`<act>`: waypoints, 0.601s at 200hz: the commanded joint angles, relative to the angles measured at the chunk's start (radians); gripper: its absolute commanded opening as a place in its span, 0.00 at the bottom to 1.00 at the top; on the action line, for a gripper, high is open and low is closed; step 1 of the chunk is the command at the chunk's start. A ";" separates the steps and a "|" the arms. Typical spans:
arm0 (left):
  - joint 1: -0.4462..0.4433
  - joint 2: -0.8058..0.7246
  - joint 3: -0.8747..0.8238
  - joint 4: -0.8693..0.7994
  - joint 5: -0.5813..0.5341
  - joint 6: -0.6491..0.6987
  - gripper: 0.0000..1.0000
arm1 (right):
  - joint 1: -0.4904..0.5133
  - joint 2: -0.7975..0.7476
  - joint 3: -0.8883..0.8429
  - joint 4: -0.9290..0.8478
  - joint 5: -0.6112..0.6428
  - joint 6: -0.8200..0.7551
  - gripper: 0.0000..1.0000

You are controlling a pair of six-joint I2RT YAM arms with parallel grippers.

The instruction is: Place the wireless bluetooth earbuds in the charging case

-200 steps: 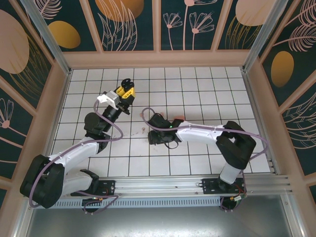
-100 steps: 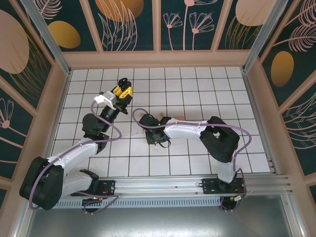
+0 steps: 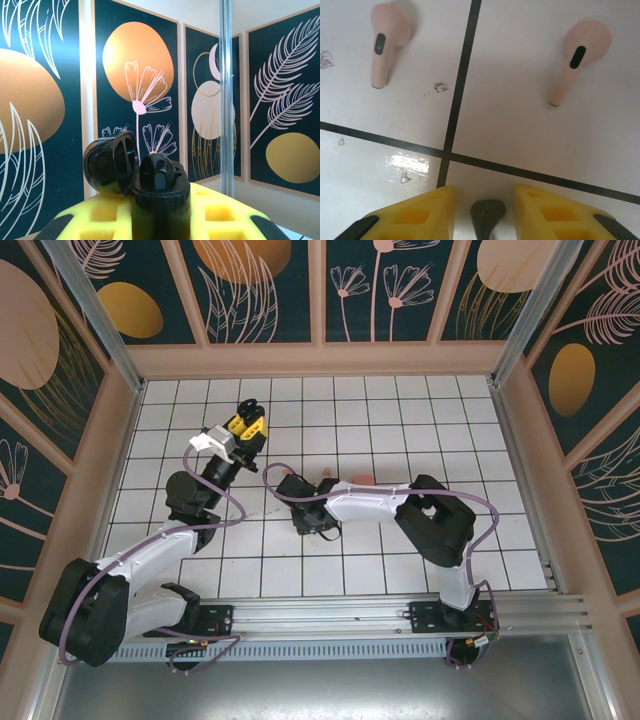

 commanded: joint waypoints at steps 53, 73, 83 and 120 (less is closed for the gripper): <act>0.010 -0.020 -0.014 0.063 0.005 -0.017 0.00 | 0.006 0.025 0.013 -0.034 0.014 0.015 0.24; 0.010 -0.020 -0.015 0.061 0.008 -0.021 0.00 | 0.008 0.014 0.013 -0.033 0.014 0.018 0.20; 0.010 -0.020 -0.013 0.058 0.011 -0.021 0.00 | 0.007 0.005 0.013 -0.032 0.015 0.019 0.19; 0.010 -0.027 -0.013 0.050 0.026 -0.027 0.00 | 0.007 -0.069 0.018 -0.036 0.037 0.035 0.18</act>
